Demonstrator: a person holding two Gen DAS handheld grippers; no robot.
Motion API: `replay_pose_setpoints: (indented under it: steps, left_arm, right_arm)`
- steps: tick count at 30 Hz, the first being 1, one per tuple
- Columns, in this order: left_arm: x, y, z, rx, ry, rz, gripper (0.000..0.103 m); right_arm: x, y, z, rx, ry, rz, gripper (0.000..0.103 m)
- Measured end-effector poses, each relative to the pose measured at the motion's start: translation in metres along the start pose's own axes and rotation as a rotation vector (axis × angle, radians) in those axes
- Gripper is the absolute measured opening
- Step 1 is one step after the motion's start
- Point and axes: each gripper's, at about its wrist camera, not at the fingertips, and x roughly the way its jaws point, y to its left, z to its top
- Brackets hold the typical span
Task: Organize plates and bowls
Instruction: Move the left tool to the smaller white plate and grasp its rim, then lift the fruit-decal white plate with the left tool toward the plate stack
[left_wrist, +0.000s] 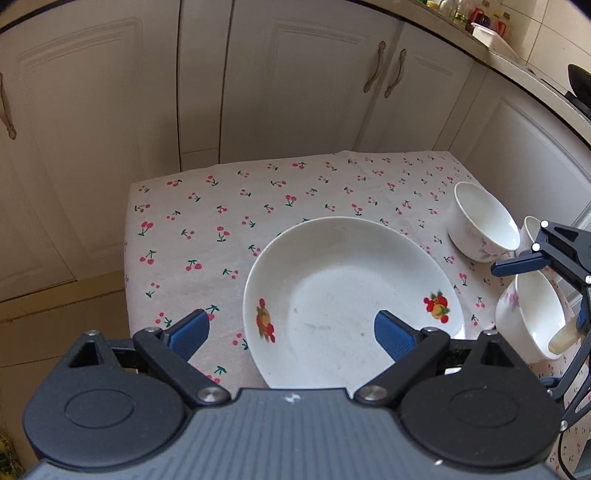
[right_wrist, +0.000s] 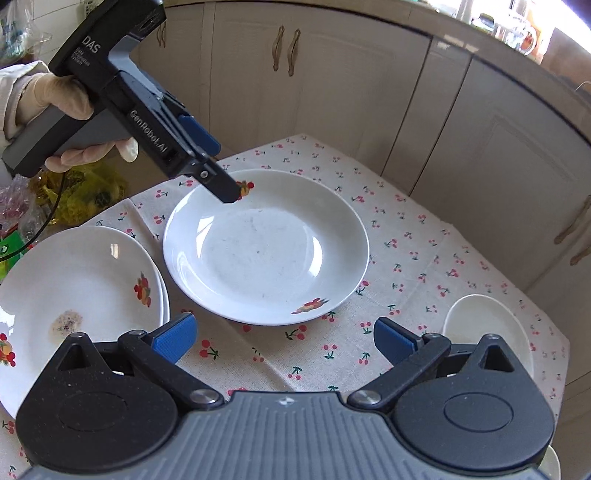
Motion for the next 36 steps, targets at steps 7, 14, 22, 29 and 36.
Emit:
replay_pose_setpoints:
  steps: [7,14,22,29,36]
  left_arm:
    - [0.021,0.007,0.007,-0.003,0.05,-0.031,0.094]
    - [0.037,0.009,0.013,0.015,0.078,-0.08,0.093]
    - [0.054,0.009,0.024,0.045,0.12,-0.135,0.089]
    - [0.058,0.011,0.029,0.063,0.134,-0.168,0.089]
    - [0.06,0.006,0.031,0.09,0.16,-0.21,0.089]
  right_arm:
    - [0.023,-0.01,0.003,-0.007,0.042,0.04,0.103]
    - [0.037,-0.012,0.006,-0.038,0.068,0.071,0.103]
    - [0.047,-0.016,0.007,-0.054,0.084,0.115,0.102]
    - [0.053,-0.017,0.008,-0.049,0.087,0.132,0.099]
    - [0.057,-0.015,0.009,-0.068,0.08,0.139,0.098]
